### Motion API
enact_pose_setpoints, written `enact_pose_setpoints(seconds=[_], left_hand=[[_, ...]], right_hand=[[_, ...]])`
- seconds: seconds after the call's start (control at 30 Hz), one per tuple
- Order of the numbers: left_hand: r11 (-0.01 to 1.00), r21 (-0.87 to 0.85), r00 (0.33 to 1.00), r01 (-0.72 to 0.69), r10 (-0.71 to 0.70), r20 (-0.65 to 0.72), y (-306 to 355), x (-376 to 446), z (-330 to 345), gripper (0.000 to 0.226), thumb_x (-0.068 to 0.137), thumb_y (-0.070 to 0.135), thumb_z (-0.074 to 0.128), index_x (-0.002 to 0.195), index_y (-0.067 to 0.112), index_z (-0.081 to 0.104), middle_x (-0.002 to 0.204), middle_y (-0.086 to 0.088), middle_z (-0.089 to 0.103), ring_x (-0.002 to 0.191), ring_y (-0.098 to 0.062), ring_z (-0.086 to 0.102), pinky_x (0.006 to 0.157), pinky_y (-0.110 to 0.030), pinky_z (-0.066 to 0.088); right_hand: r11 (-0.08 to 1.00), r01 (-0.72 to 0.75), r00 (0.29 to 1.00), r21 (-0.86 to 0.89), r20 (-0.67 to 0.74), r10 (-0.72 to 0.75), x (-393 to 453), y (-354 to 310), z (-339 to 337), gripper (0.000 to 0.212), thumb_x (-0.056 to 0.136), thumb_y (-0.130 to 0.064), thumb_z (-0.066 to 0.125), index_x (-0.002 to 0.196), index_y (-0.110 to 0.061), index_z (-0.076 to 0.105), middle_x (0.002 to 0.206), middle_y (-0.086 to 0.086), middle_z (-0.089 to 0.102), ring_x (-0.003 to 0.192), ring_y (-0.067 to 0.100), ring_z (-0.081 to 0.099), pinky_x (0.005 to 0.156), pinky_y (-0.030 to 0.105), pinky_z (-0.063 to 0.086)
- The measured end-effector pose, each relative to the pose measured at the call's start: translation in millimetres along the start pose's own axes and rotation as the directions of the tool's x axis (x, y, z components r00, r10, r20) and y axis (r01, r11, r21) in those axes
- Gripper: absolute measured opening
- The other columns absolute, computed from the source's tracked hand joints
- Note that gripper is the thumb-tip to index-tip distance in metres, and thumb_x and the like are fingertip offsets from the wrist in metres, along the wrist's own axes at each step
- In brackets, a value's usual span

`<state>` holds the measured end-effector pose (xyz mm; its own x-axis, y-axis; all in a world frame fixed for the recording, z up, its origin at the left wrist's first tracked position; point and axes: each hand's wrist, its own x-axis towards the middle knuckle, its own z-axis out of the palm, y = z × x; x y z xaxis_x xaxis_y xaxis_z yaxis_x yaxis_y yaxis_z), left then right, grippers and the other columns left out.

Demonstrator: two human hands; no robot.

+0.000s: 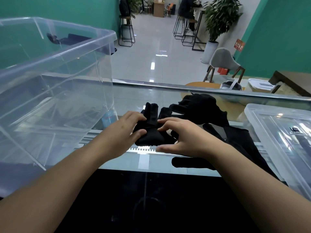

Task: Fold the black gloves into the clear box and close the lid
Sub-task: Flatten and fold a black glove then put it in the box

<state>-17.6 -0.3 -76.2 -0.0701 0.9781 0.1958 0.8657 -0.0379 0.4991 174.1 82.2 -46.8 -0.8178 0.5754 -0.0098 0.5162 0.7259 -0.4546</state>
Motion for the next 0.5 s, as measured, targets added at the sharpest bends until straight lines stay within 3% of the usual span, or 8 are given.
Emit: enact_pose_setpoints(seconds=[0.1,0.17,0.27,0.33,0.4,0.5], left_hand=[[0.999,0.035,0.979,-0.009,0.002,0.202,2,-6,-9,0.1,0.056,0.088,0.037,0.139,0.032,0.03,0.145,0.02,0.03,0.127,-0.003,0.04,0.103,-0.025,0.035],[0.996,0.083,0.972,-0.037,0.016,0.234,6,-8,-10,0.113,0.047,0.091,0.038,0.143,0.032,0.023,0.148,0.02,0.026,0.13,-0.003,0.037,0.107,-0.026,0.035],[0.974,0.193,0.982,-0.12,0.088,0.165,9,-8,-6,0.087,0.072,0.063,0.056,0.144,0.026,0.025,0.148,0.011,0.033,0.128,-0.009,0.043,0.105,-0.025,0.037],[0.954,0.238,0.981,-0.181,0.159,0.106,11,-9,-5,0.073,0.081,0.046,0.057,0.144,0.025,0.027,0.144,0.006,0.042,0.122,-0.013,0.05,0.099,-0.025,0.042],[0.942,0.268,0.978,-0.204,0.187,0.091,11,-11,-5,0.065,0.081,0.041,0.056,0.14,0.024,0.033,0.137,0.004,0.049,0.113,-0.017,0.056,0.092,-0.029,0.047],[0.921,0.301,0.969,-0.247,0.232,0.084,13,-13,-6,0.053,0.077,0.043,0.046,0.122,0.016,0.054,0.12,-0.002,0.06,0.093,-0.024,0.066,0.075,-0.038,0.055]], right_hand=[[0.999,0.025,1.0,-0.032,0.006,-0.025,-4,1,2,0.048,0.074,-0.042,0.072,0.116,-0.023,0.058,0.142,-0.011,0.045,0.119,0.005,0.049,0.094,0.015,0.038],[0.998,0.044,0.999,-0.045,0.002,-0.044,-6,1,3,0.045,0.076,-0.034,0.071,0.117,-0.021,0.058,0.141,-0.01,0.046,0.11,0.0,0.05,0.087,0.003,0.033],[0.995,0.084,0.996,-0.06,-0.021,-0.085,-9,-2,3,0.037,0.079,-0.023,0.065,0.115,-0.017,0.059,0.135,-0.006,0.052,0.095,-0.004,0.048,0.078,-0.004,0.032],[0.993,0.096,0.994,-0.07,-0.042,-0.099,-10,-4,4,0.033,0.081,-0.021,0.058,0.114,-0.016,0.058,0.129,-0.004,0.057,0.099,0.005,0.055,0.085,0.006,0.039],[0.994,0.085,0.994,-0.073,-0.062,-0.089,-11,-5,5,0.032,0.083,-0.021,0.052,0.114,-0.017,0.057,0.123,-0.001,0.06,0.104,0.014,0.057,0.089,0.026,0.045],[0.994,0.093,0.992,-0.064,-0.082,-0.098,-14,-4,6,0.035,0.083,-0.024,0.046,0.115,-0.017,0.057,0.122,-0.001,0.06,0.102,0.015,0.057,0.087,0.031,0.046]])
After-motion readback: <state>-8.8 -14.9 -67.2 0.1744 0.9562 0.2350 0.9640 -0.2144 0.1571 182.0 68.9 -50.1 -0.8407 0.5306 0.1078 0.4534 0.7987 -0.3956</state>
